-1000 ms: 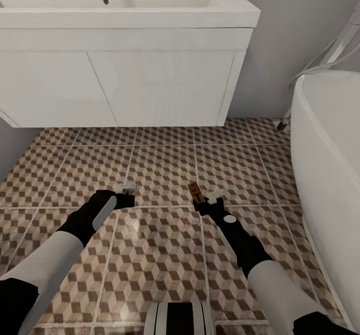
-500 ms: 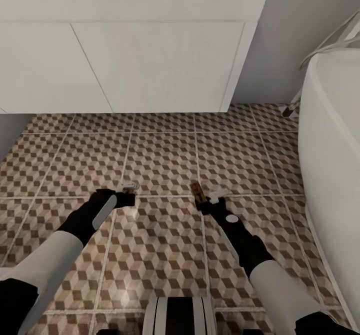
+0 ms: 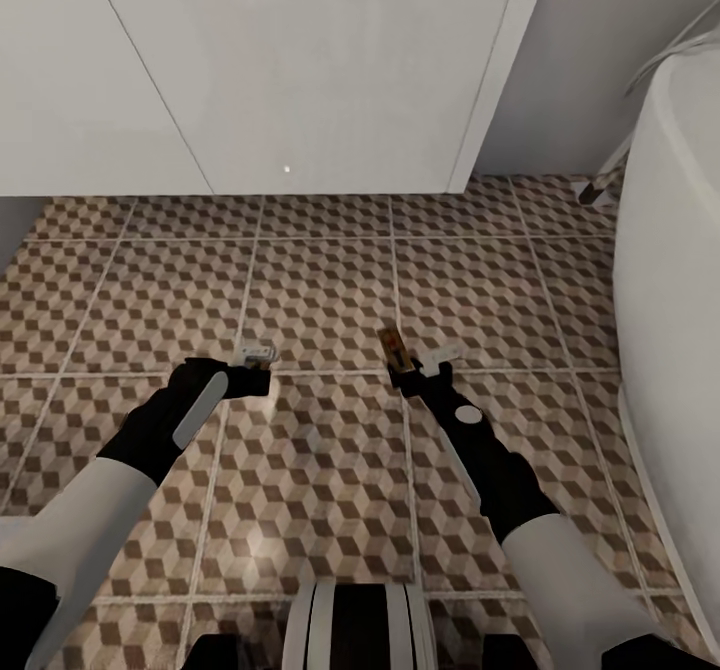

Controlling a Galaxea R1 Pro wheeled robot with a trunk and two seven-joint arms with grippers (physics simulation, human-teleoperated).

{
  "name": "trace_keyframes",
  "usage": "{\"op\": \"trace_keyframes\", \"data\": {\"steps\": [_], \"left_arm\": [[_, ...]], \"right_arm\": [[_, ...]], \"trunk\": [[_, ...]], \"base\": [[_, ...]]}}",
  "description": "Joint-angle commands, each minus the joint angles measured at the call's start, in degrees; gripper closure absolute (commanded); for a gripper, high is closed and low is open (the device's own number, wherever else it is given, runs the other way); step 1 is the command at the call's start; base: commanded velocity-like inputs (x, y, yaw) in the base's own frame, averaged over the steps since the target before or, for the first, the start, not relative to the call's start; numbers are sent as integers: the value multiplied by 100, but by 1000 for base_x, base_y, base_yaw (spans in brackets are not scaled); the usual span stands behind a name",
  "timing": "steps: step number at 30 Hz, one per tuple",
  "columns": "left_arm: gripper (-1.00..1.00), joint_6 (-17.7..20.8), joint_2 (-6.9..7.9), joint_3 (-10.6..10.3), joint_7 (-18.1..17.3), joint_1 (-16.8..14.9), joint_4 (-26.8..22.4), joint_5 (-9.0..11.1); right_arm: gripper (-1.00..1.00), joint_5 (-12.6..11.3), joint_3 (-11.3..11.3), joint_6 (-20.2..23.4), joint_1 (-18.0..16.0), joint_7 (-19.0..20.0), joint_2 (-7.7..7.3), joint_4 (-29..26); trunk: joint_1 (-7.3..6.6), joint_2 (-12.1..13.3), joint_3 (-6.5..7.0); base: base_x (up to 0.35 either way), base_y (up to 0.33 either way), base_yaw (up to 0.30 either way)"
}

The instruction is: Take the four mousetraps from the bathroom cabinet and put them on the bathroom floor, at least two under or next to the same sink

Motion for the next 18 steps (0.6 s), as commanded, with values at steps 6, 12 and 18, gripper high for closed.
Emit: {"op": "trace_keyframes", "data": {"steps": [6,12,18], "left_arm": [[100,31,17,-13,50,-4,-38,41],[100,33,18,-4,50,-4,-44,41],[100,33,18,-4,50,-4,-58,41]], "right_arm": [[100,24,0,51,-1,19,-22,-91],[100,24,3,51,-1,19,-159,-151],[100,24,4,76,-1,19,-173,-308]], "trunk": [[14,-10,-190],[29,-18,-376],[45,-26,-562]], "base": [[0,0,0],[0,0,0],[0,0,0]]}}
